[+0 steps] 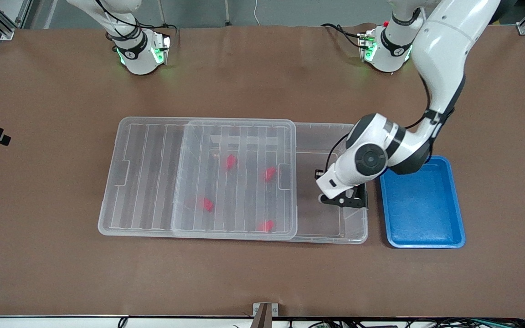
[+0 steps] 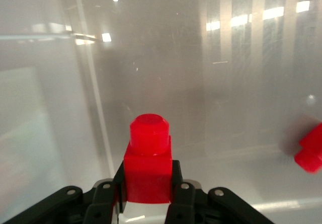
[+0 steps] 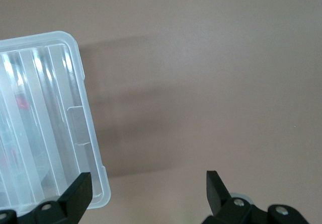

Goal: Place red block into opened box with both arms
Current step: 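Lower the red block into the box opening and open the left gripper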

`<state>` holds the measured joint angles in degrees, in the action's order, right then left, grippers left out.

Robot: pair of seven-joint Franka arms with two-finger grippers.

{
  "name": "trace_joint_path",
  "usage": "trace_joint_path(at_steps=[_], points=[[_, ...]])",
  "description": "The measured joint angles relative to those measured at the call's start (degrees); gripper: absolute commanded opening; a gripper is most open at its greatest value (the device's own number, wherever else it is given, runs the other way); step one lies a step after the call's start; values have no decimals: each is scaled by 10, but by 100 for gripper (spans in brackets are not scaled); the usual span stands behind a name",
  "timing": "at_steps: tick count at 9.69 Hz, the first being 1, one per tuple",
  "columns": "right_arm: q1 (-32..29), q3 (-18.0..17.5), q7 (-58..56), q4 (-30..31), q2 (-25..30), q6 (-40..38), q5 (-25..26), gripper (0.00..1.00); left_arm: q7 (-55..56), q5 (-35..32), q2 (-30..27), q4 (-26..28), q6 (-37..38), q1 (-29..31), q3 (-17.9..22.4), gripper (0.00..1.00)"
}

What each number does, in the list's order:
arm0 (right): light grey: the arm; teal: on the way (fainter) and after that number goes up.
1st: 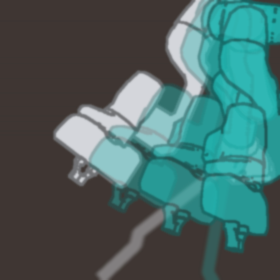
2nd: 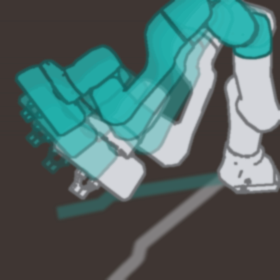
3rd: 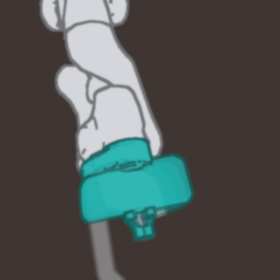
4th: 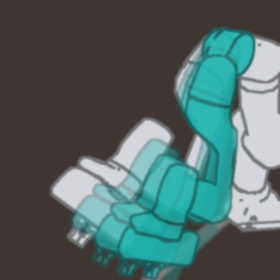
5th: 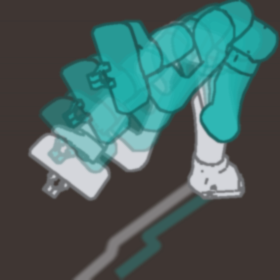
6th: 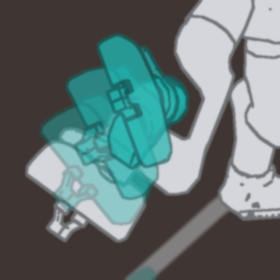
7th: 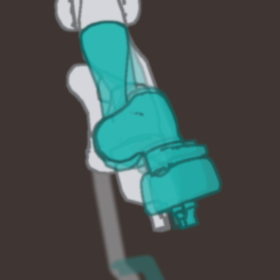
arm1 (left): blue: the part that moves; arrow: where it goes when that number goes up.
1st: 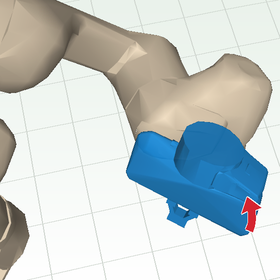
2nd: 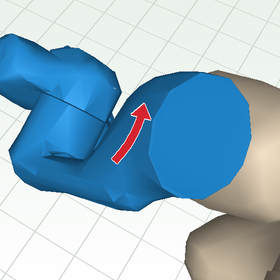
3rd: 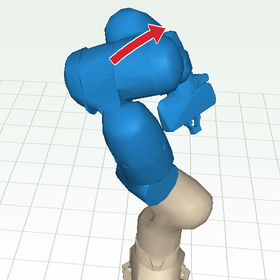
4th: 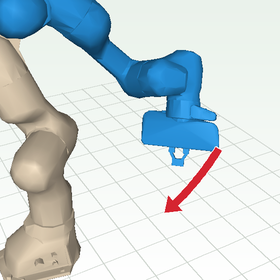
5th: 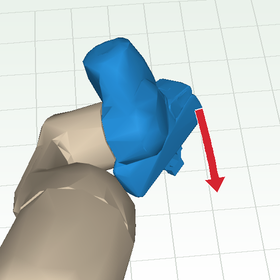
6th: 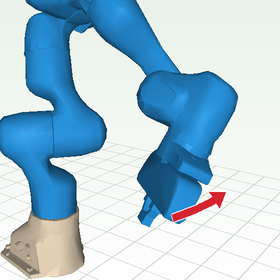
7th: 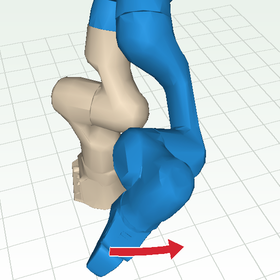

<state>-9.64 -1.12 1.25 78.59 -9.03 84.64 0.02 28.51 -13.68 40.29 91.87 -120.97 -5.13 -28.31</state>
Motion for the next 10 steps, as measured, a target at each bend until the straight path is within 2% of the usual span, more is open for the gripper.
trace_joint_path(at_steps=[2, 6, 8, 10], points=[[3, 0, 4, 0, 3, 0, 0, 100, 15, -11, 33, -14, -24, -2, -3, 2], [9, 0, 4, 0, 4, -1, 0, 100, 15, -11, 55, -20, -32, -2, -3, 15], [9, 0, 4, 0, 4, -1, 0, 100, 15, -11, 60, -21, -33, -2, -3, 17], [9, 1, 4, 0, 4, 0, 1, 100, 18, -11, 64, -21, -36, -3, -4, 86]])
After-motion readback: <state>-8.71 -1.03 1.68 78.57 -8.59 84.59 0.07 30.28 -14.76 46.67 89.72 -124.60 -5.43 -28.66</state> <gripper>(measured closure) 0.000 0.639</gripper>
